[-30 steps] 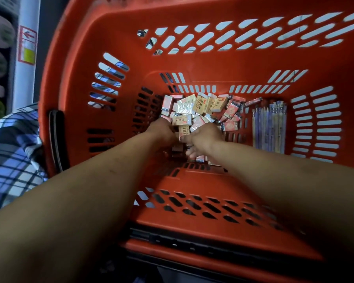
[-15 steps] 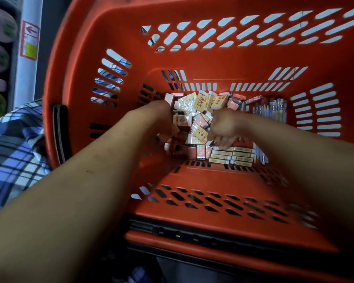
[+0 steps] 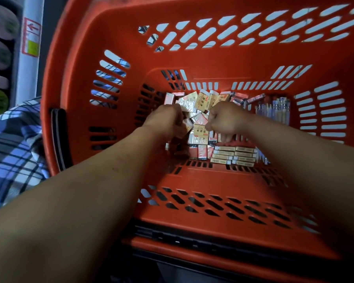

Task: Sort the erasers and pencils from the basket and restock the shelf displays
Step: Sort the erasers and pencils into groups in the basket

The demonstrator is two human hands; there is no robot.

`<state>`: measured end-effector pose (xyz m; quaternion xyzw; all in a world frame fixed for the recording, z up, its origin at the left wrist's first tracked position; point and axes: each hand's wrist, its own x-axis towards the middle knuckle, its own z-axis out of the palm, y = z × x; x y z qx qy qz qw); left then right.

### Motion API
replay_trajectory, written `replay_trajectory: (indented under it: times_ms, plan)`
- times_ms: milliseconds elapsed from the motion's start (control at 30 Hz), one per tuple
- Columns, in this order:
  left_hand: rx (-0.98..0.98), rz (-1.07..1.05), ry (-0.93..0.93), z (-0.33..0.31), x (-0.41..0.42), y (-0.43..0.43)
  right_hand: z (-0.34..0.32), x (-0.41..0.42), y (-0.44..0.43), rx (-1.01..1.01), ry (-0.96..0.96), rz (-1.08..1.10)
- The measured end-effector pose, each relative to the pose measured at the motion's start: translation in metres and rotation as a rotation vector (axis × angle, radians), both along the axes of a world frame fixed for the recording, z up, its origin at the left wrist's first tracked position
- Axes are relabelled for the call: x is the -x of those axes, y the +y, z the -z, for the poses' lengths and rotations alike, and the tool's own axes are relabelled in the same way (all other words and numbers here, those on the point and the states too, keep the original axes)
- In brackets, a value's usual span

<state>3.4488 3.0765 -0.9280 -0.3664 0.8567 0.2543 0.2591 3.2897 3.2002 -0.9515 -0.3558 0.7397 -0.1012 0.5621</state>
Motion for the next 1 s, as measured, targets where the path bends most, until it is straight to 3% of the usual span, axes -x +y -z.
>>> replay_trajectory:
  times_ms: [200, 400, 533, 800, 1000]
  plan:
    - [-0.059, -0.054, 0.027, 0.005, -0.002, -0.002, 0.001, -0.005, 0.005, 0.029, 0.027, -0.167]
    - [-0.088, -0.115, -0.008, 0.003, -0.003, -0.003, -0.003, -0.015, 0.01, 0.174, 0.301, -0.415]
    - [-0.104, -0.132, -0.074, -0.001, 0.001, -0.004, -0.01, -0.023, 0.016, 0.206, 0.348, -0.537]
    - [-0.118, -0.12, -0.146, -0.001, 0.006, -0.004, -0.006, -0.032, 0.016, 0.108, 0.289, -0.366]
    - [-0.133, -0.138, -0.136, 0.001, 0.008, -0.005, -0.005, -0.036, 0.011, 0.066, 0.38, -0.455]
